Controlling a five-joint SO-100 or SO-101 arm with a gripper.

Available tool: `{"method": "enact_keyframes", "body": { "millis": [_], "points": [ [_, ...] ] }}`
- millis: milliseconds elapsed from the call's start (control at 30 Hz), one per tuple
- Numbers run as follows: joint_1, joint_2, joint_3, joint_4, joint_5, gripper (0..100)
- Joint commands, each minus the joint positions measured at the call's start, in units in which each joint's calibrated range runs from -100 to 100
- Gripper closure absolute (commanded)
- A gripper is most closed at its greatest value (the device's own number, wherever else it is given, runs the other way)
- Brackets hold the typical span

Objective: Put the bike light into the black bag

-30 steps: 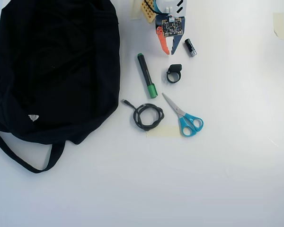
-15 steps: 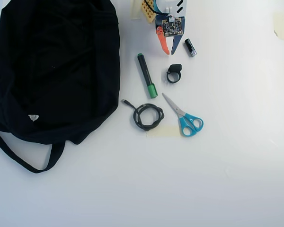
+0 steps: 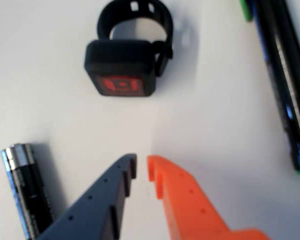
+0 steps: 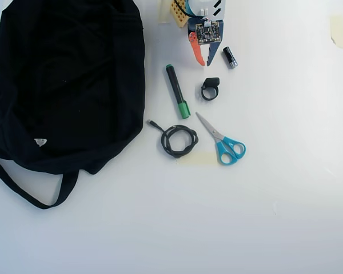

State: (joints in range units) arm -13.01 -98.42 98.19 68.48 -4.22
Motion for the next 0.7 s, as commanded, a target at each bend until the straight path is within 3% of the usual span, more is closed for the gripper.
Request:
{"method": "enact_keyframes", "body": {
  "millis": [0, 667],
  "points": [
    [0.36, -1.0, 1.18, 2.23, 0.13, 97],
    [0.44, -1.0, 1.18, 2.23, 0.13, 97]
  ]
}}
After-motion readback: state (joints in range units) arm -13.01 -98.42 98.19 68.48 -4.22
